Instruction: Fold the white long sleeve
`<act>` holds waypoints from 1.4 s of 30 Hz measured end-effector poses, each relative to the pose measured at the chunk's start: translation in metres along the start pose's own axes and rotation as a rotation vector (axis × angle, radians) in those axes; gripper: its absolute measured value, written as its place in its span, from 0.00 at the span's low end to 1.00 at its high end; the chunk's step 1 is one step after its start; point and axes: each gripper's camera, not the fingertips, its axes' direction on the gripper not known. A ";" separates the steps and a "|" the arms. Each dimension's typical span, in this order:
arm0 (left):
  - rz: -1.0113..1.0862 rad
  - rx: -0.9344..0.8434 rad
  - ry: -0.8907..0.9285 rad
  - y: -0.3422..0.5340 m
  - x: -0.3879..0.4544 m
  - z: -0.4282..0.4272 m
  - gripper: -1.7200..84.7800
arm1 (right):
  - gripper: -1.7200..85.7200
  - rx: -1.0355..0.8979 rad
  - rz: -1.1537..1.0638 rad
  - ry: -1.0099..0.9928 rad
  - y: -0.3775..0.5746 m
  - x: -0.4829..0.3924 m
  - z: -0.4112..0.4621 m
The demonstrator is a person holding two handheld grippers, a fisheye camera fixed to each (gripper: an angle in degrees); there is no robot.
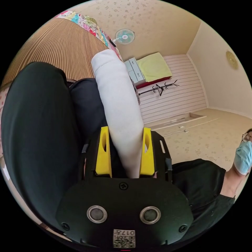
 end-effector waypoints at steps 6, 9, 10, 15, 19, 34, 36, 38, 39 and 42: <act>0.011 0.005 0.055 -0.033 0.030 -0.027 0.20 | 0.15 -0.056 -0.241 0.169 -0.003 -0.097 0.007; 0.088 0.111 0.065 -0.047 0.069 -0.086 0.19 | 0.15 -0.131 -0.412 0.207 -0.028 -0.165 0.043; 0.125 0.161 0.043 -0.053 0.088 -0.121 0.19 | 0.15 -0.166 -0.477 0.230 -0.042 -0.192 0.066; 0.280 0.383 -0.158 -0.068 0.167 -0.301 0.19 | 0.15 -0.285 -0.715 0.202 -0.117 -0.280 0.204; 0.250 0.539 -0.379 -0.088 0.196 -0.468 0.20 | 0.16 -0.300 -0.818 0.160 -0.175 -0.324 0.360; -0.028 0.594 -0.645 -0.136 0.109 -0.504 0.19 | 0.07 -0.258 -0.540 0.553 -0.160 -0.210 0.521; -0.126 0.502 -0.671 -0.158 0.074 -0.474 0.18 | 0.06 -0.254 -0.585 0.552 -0.149 -0.215 0.490; -0.108 0.621 -0.668 -0.131 0.079 -0.465 0.15 | 0.05 -0.202 -0.678 0.700 -0.128 -0.222 0.430; -0.053 0.715 -0.633 -0.102 0.093 -0.460 0.14 | 0.04 -0.172 -0.693 0.780 -0.123 -0.222 0.413; 0.053 0.871 -0.571 -0.026 0.121 -0.421 0.14 | 0.03 0.049 -0.646 1.223 -0.093 -0.205 0.308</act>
